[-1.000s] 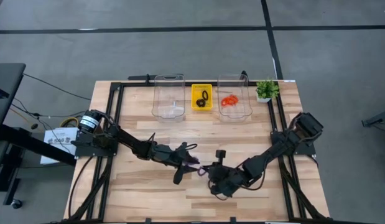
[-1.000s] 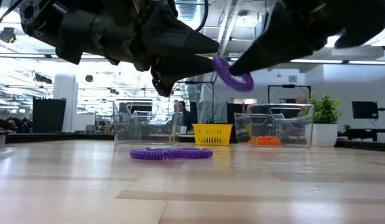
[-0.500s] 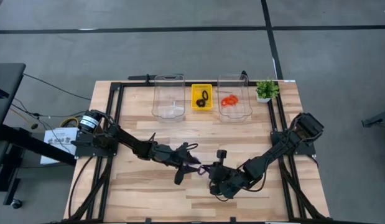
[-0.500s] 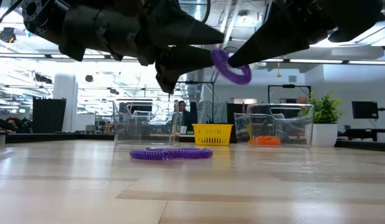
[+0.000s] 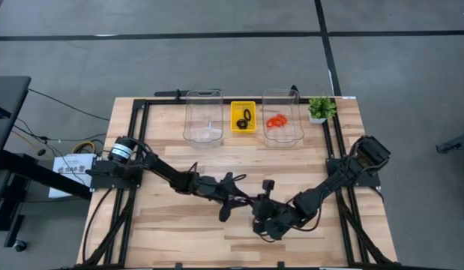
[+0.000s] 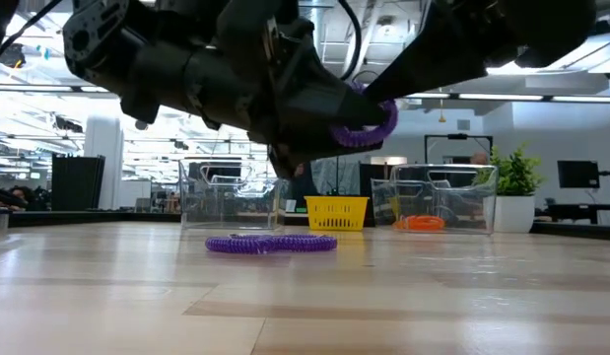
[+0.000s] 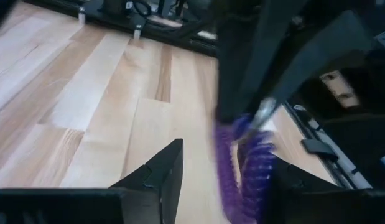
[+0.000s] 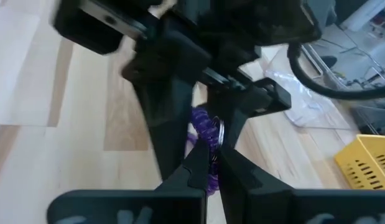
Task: Sort spring keychains
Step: Put the right purple spring keychain into the left transparent bin
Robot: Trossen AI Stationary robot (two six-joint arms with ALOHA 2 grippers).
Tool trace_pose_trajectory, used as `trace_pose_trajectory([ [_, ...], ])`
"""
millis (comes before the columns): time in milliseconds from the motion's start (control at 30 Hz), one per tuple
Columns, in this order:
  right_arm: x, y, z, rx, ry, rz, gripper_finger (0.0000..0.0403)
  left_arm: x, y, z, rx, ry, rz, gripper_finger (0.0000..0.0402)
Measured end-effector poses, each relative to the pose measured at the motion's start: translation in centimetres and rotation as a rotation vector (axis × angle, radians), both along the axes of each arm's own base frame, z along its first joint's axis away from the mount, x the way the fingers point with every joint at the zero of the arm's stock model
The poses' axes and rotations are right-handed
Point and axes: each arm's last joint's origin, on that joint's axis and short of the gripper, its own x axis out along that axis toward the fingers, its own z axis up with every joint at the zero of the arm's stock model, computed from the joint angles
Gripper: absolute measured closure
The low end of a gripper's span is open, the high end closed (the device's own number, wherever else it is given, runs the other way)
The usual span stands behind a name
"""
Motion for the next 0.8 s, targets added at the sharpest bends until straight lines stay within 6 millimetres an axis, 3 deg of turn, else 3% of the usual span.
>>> trace_pose_trajectory([
  [533,-0.03,0.01,-0.04,0.003,0.007,0.006,0.0387,0.05,0.19,-0.08,0.003,0.003,0.006,0.0254],
  [800,-0.03,0.02,-0.09,0.006,0.012,0.010,0.0386,-0.14,0.01,-0.52,0.057,0.038,-0.067,0.0307],
])
